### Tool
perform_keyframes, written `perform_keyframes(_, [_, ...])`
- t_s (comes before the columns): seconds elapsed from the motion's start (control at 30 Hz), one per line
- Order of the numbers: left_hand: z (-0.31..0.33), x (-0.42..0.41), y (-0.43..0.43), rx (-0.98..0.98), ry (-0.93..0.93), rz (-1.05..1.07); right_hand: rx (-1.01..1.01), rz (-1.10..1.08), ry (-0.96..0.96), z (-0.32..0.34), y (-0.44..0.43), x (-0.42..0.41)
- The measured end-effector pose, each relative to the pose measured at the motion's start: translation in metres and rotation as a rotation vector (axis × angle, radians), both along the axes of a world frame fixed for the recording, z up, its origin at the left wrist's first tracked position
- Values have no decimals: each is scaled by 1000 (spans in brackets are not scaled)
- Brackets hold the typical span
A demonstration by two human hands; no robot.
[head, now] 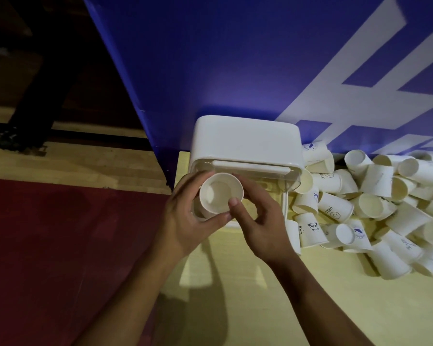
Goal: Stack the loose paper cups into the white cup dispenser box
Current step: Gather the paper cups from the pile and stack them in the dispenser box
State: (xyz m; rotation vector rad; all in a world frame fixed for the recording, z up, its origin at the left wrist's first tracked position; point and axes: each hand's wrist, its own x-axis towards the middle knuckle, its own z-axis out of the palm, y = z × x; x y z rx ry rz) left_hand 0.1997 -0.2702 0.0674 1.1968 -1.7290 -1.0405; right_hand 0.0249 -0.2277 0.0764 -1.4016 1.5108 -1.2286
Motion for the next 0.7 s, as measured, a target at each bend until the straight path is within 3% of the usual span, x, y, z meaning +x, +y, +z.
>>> perform_keyframes(0.7, [-36, -3, 0, 182, -153, 45, 167, 39, 240, -53, -5, 1])
